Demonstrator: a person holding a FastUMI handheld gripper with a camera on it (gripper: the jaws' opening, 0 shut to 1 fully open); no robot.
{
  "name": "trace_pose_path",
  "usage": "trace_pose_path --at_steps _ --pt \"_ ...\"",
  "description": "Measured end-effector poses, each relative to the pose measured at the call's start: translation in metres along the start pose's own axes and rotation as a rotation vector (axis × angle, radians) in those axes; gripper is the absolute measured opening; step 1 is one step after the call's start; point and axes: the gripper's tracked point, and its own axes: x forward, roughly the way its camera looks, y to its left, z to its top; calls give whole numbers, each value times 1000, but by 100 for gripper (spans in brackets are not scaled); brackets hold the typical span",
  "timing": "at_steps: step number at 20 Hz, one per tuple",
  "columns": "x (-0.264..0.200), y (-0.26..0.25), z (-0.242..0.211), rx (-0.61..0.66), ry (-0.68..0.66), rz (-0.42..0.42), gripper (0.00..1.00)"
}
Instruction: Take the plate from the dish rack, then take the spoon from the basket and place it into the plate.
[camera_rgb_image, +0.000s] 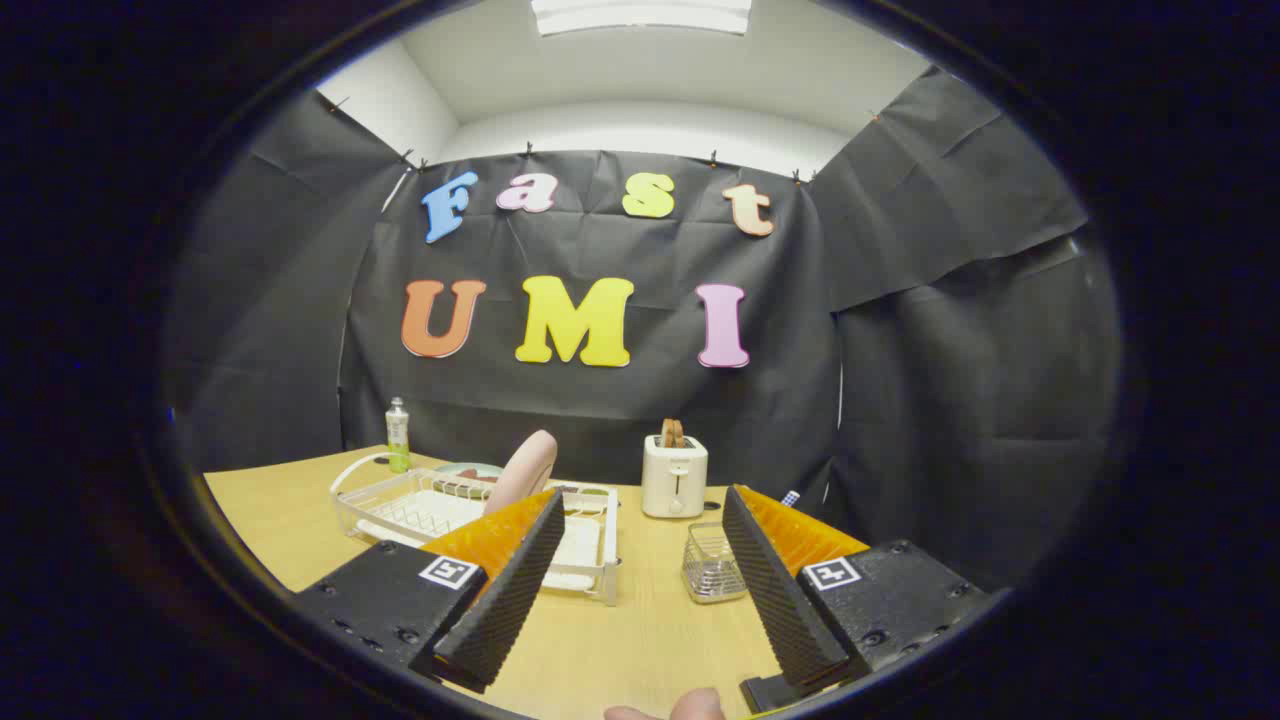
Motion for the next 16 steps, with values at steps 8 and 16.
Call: trace_pose_path --at_steps 8,16 --pt "-3 -11 2 -7 -19 -39 100" --pt "-3 -13 6 -14 -28 -49 100"
